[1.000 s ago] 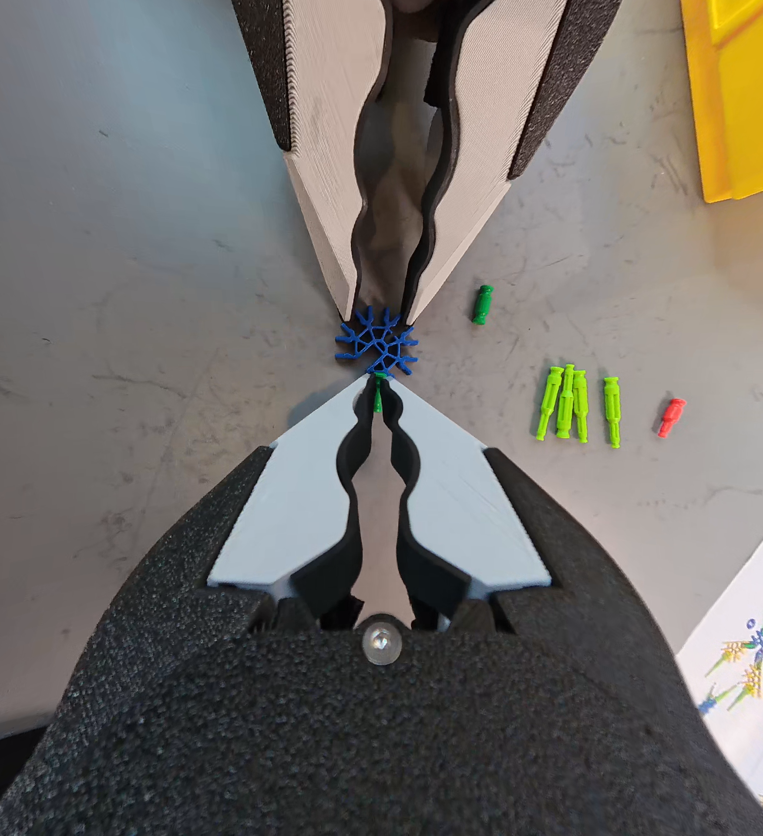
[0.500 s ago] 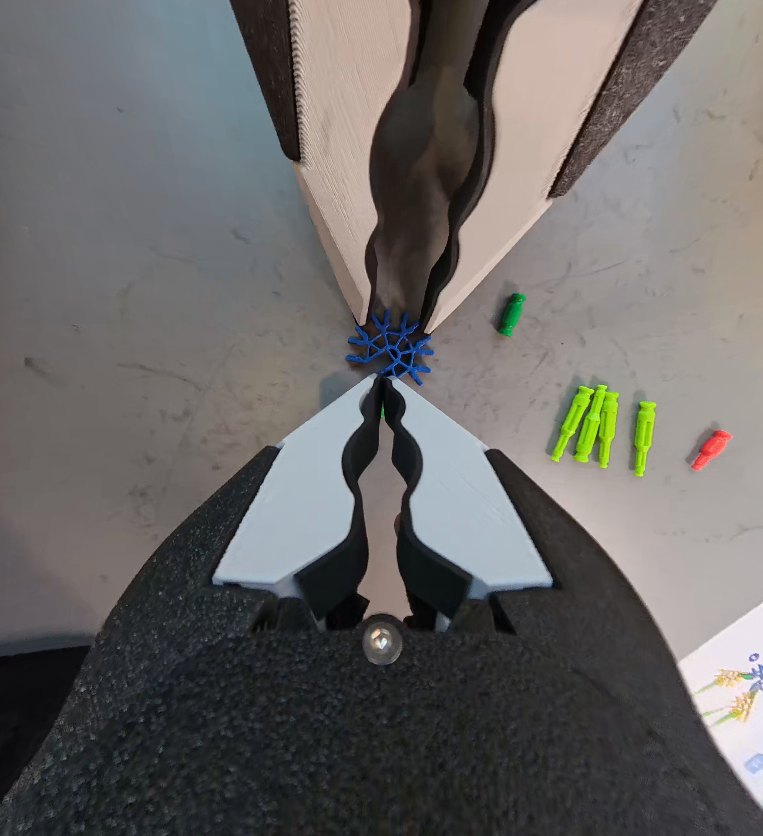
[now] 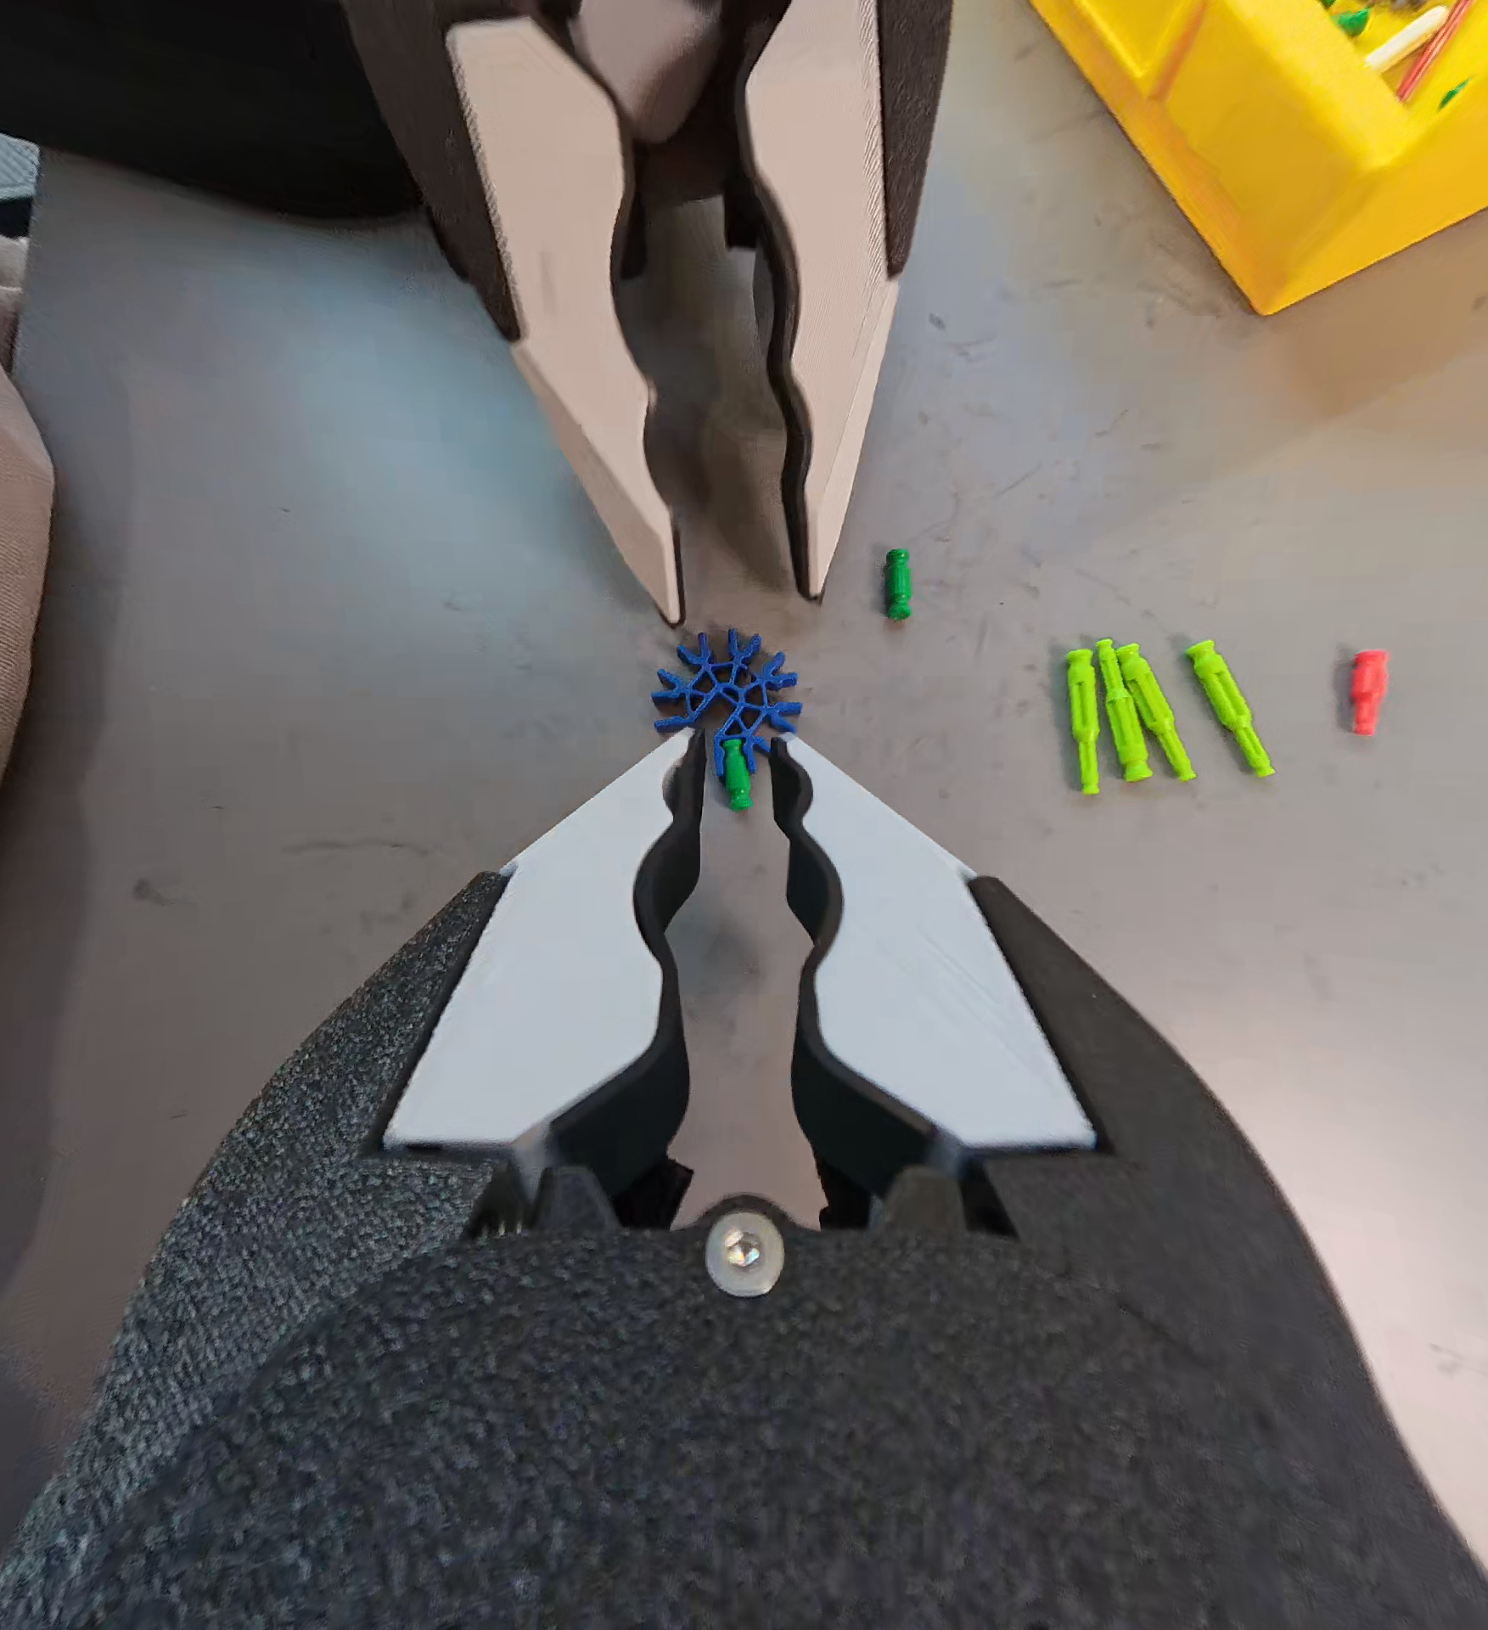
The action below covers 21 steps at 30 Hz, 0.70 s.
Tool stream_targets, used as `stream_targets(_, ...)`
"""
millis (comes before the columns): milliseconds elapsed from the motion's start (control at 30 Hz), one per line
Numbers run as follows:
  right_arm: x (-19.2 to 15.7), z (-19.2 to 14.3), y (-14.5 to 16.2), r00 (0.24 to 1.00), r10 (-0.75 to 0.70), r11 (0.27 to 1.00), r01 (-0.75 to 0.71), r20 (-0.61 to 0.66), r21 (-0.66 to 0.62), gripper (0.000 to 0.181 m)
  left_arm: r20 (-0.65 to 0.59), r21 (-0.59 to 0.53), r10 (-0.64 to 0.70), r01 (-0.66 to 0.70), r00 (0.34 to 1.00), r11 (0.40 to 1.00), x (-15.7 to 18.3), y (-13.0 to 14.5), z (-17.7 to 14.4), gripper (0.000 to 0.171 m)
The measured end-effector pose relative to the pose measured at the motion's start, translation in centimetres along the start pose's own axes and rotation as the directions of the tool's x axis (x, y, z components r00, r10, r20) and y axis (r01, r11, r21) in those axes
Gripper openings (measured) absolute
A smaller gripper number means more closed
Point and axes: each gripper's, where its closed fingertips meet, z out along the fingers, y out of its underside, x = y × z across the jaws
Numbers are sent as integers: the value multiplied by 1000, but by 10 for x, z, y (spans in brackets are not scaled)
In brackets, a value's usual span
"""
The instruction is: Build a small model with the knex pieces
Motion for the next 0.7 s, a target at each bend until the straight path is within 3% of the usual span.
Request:
stream_targets(133,0,0,12,998,-6,1000,7,-70,1,19,78,65,-78,73,994,995,-28,-4,-13,27)
stream_targets(333,1,7,21,996,-55,997,50,-76,-64,22,198,-1,-6,6,980,1000,-47,5,-1,24)
stream_targets(433,2,11,18,997,-64,995,61,-52,-73,11,172,-13,8,-6,985,1000,-42,3,3,6)
stream_targets(567,6,12,17,996,-90,993,89,-7,-83,4,142,-6,13,-13,990,1000,-35,5,2,5)
stream_targets(700,20,10,18,981,-192,977,194,32,-91,4,22,64,42,-43,999,997,-10,-4,-4,5)
